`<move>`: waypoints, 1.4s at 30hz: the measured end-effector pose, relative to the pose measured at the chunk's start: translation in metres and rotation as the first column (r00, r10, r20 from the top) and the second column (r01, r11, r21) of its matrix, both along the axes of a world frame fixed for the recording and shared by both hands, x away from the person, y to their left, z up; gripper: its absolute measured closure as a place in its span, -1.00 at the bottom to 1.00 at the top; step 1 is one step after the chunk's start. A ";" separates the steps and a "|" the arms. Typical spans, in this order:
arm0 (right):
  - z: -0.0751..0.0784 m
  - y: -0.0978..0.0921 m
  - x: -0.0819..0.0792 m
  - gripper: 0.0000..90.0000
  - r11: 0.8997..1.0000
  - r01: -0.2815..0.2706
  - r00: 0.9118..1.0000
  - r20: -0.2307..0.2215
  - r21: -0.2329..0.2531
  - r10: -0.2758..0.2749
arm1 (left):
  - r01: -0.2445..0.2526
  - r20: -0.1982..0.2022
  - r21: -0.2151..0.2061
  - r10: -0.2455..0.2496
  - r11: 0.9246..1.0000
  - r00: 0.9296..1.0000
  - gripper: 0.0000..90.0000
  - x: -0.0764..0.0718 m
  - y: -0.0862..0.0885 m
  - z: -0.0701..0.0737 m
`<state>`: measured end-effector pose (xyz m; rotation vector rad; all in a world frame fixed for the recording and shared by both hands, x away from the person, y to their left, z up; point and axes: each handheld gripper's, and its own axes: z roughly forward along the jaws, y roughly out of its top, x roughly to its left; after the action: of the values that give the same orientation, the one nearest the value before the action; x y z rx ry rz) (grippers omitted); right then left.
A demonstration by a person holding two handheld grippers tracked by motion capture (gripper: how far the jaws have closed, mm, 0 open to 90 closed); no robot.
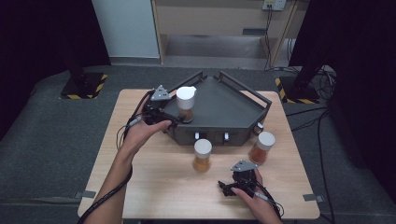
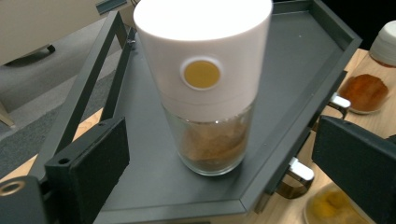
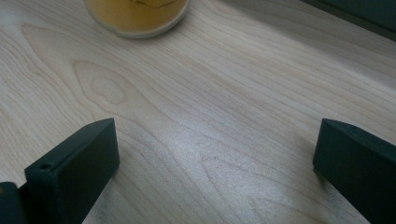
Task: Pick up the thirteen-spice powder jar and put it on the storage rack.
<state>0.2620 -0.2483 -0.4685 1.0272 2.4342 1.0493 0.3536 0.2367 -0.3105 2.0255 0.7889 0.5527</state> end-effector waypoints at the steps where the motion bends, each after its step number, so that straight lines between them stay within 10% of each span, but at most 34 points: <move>1: 0.000 0.000 0.000 -0.99 1.000 0.000 1.000 0.000 0.000 0.000 | -0.002 0.000 0.000 0.002 1.000 1.000 -0.94 -0.002 0.000 0.000; 42: 0.000 0.000 0.000 -0.99 1.000 -0.001 1.000 0.001 -0.001 0.001 | -0.030 -0.029 -0.004 0.030 1.000 0.999 -0.95 -0.063 0.015 -0.048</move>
<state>0.2619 -0.2483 -0.4685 1.0255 2.4339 1.0487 0.2903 0.2518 -0.3584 2.0250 0.8382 0.5389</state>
